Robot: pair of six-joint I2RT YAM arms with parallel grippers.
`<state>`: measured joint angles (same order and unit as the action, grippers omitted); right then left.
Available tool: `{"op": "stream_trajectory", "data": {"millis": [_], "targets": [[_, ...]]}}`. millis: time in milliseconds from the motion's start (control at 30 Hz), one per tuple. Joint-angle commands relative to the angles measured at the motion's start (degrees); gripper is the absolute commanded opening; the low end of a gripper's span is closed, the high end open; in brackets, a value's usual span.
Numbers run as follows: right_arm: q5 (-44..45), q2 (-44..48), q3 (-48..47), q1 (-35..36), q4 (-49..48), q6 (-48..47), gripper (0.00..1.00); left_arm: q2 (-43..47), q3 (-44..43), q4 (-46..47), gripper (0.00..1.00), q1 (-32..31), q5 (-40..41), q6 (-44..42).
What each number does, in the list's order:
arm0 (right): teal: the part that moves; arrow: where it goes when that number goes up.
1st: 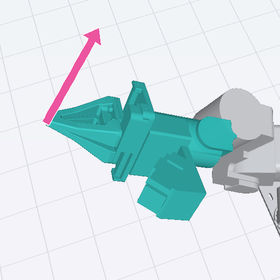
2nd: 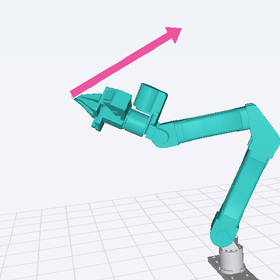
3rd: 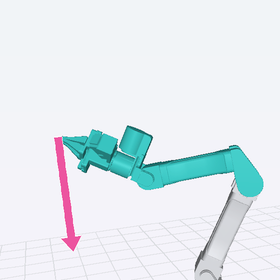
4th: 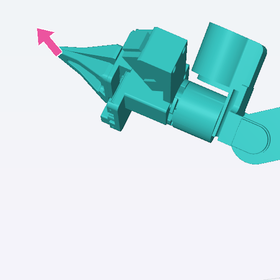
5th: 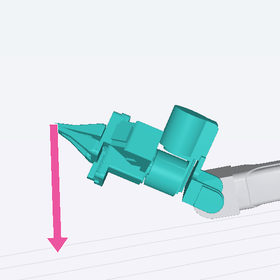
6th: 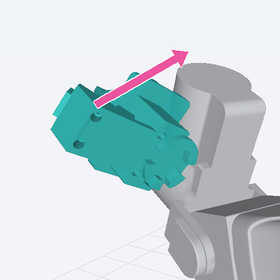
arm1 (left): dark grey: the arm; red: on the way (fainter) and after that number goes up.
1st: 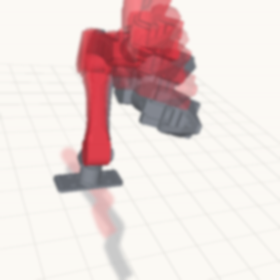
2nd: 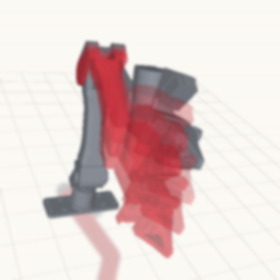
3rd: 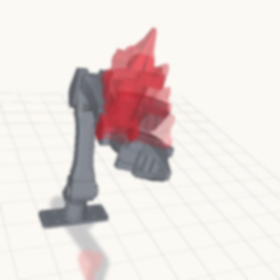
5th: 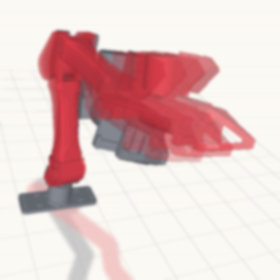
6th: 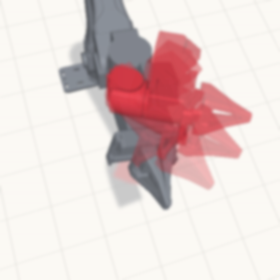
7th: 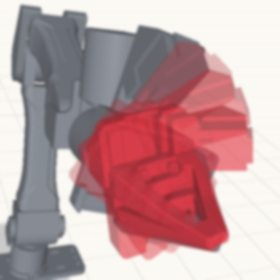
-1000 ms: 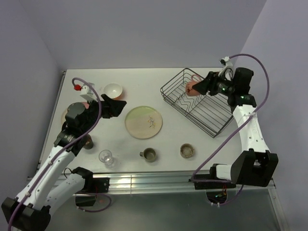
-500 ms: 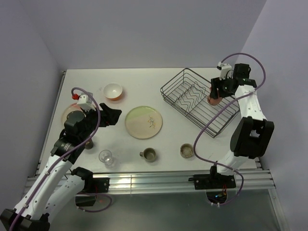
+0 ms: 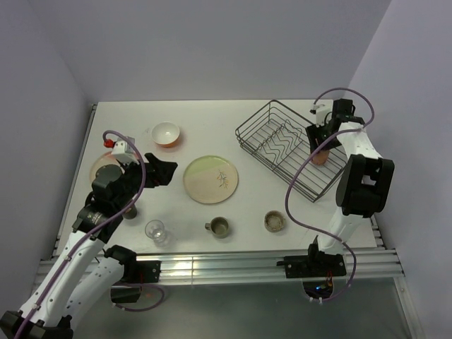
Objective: Load the mixed dishes into the dish rack
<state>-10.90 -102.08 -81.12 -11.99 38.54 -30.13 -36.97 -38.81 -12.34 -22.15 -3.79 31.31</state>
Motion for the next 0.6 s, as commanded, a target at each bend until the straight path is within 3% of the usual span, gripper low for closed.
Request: {"op": "stream_trajectory", "data": {"millis": [0, 333, 567], "targets": [[1.6, -1.9, -3.4, 0.5, -1.7, -1.1, 0.28, 0.1, 0.0, 1.1, 0.91, 0.1, -0.4, 0.1], [2.1, -4.6, -4.0, 0.6, -2.9, 0.0, 0.35, -2.3, -0.7, 2.1, 0.91, 0.1, -1.6, -0.5], [3.1, -6.2, -4.5, 0.6, -2.8, 0.2, 0.54, -3.4, -1.2, 2.6, 0.91, 0.1, -2.0, -0.7]]}}
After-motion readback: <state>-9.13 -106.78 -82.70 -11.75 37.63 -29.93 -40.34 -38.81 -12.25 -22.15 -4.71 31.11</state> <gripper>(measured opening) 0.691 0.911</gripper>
